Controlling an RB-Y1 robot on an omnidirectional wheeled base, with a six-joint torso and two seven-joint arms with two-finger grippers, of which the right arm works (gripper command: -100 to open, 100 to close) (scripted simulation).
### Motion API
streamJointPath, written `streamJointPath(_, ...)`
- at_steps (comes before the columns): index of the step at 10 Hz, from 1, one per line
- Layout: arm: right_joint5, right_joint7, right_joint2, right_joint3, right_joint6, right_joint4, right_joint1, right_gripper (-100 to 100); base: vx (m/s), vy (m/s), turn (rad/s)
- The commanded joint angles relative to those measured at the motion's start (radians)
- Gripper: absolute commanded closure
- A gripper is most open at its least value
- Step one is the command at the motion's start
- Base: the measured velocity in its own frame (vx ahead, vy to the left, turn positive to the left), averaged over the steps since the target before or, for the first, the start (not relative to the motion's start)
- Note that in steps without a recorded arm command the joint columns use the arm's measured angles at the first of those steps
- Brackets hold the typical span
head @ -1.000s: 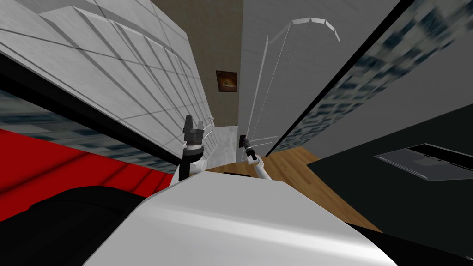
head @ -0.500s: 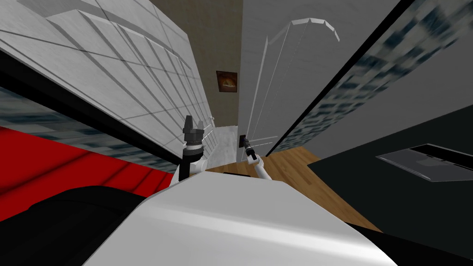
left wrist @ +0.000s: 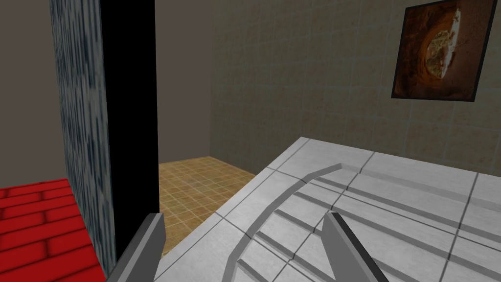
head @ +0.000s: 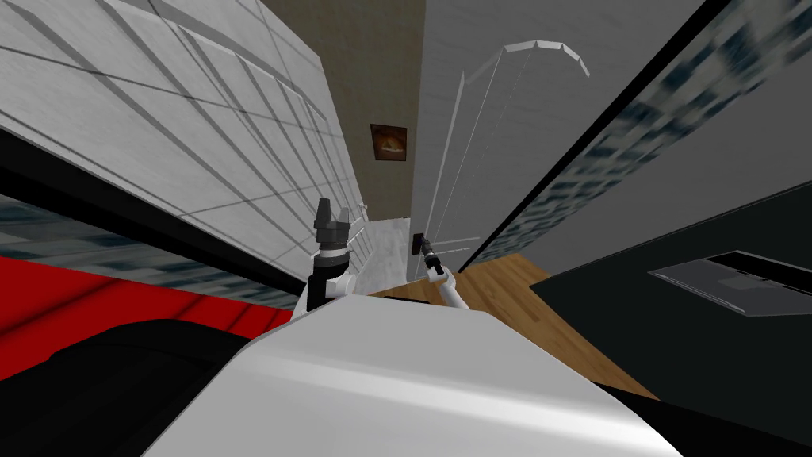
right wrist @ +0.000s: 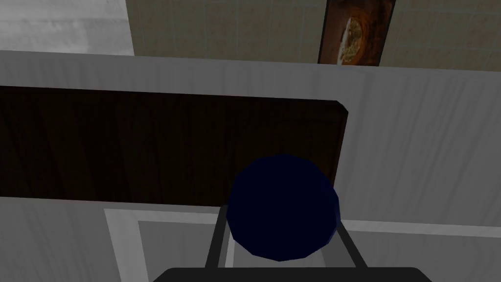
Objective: Push the door open
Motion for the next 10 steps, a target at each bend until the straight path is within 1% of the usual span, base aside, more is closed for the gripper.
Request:
streamJointPath(1,-0.003,0.006,-0.015,-0.021,0.004,-0.014,-0.002,100,0.17,0.07,-0.087)
streamJointPath(2,-0.004,0.011,-0.02,-0.033,0.004,-0.013,-0.003,100,0.212,0.102,-0.103)
streamJointPath(3,-0.005,0.003,-0.027,-0.019,0.005,-0.014,0.002,-100,-0.01,0.039,-0.033)
streamJointPath(6,-0.007,-0.002,-0.03,-0.012,0.007,-0.019,0.005,-100,-0.197,-0.03,0.003)
streamJointPath(7,-0.008,-0.005,-0.028,-0.009,0.009,-0.021,0.006,-100,-0.199,-0.016,-0.007)
streamJointPath(9,-0.01,-0.01,-0.017,-0.003,0.011,-0.025,0.01,-100,-0.191,-0.017,-0.007)
streamJointPath(10,-0.012,-0.014,-0.004,0.002,0.013,-0.028,0.012,-100,-0.199,-0.024,-0.01)
